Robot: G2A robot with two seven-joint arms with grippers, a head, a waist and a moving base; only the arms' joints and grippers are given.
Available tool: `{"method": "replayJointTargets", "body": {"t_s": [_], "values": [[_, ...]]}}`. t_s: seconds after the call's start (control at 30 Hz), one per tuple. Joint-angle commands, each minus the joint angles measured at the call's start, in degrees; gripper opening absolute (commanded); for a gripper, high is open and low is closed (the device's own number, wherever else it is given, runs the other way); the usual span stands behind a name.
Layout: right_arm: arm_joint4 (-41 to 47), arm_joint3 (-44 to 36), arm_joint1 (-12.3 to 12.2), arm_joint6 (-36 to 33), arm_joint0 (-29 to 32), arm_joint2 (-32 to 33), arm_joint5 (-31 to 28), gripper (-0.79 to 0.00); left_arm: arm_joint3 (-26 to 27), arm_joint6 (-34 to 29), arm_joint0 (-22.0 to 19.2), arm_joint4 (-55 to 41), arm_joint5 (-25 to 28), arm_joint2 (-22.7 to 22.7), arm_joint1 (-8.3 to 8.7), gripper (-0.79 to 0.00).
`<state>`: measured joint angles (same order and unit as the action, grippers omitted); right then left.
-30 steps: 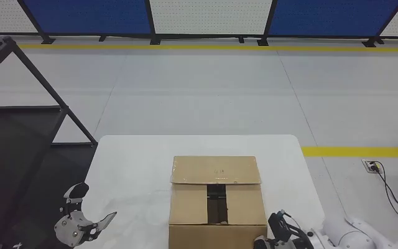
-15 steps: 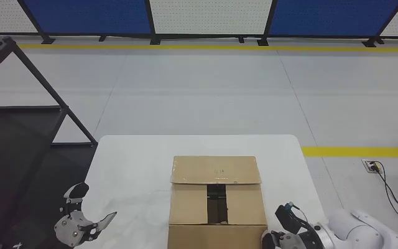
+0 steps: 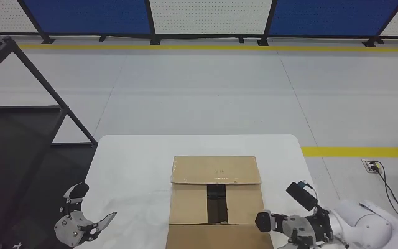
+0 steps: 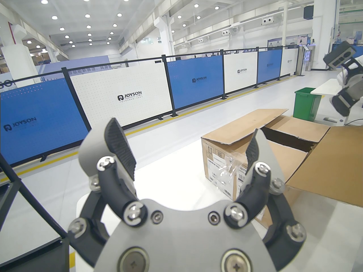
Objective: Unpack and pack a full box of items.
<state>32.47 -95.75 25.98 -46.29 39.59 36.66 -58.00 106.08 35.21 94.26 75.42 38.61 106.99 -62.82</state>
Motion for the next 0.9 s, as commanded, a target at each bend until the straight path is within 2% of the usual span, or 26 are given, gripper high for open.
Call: {"method": "replayJointTargets", "body": {"t_s": [0.0, 0.07, 0.1, 0.43, 0.5, 0.6, 0.7, 0.87], "values": [[7.09, 2.09, 0.34, 0.00, 0.13, 0.19, 0.00, 0.000, 0.00, 0.00, 0.00, 0.00, 0.00, 0.00, 0.00, 0.000], [15.78, 5.19, 0.87, -1.37, 0.22, -0.66, 1.38, 0.000, 0.00, 0.00, 0.00, 0.00, 0.00, 0.00, 0.00, 0.000], [20.70, 6.96, 1.21, -4.14, -0.49, -0.86, 4.47, 0.000, 0.00, 0.00, 0.00, 0.00, 0.00, 0.00, 0.00, 0.000], [20.70, 6.96, 1.21, -4.14, -0.49, -0.86, 4.47, 0.000, 0.00, 0.00, 0.00, 0.00, 0.00, 0.00, 0.00, 0.000], [20.31, 6.04, 1.39, -3.40, -0.25, -0.70, 6.07, 0.000, 0.00, 0.00, 0.00, 0.00, 0.00, 0.00, 0.00, 0.000], [20.77, 5.75, 2.15, -1.70, -0.26, -0.63, 12.91, 0.000, 0.00, 0.00, 0.00, 0.00, 0.00, 0.00, 0.00, 0.000], [21.96, 6.20, 3.33, 0.83, -1.51, -0.81, 24.35, 0.000, 0.59, -0.82, -0.01, -0.80, 0.01, -0.37, -0.03, 0.000], [25.02, 9.12, 5.53, -0.44, -4.01, -1.18, 38.14, 0.000, 0.65, -1.22, 0.12, -3.23, -2.21, -0.08, -0.21, 0.000]]}}
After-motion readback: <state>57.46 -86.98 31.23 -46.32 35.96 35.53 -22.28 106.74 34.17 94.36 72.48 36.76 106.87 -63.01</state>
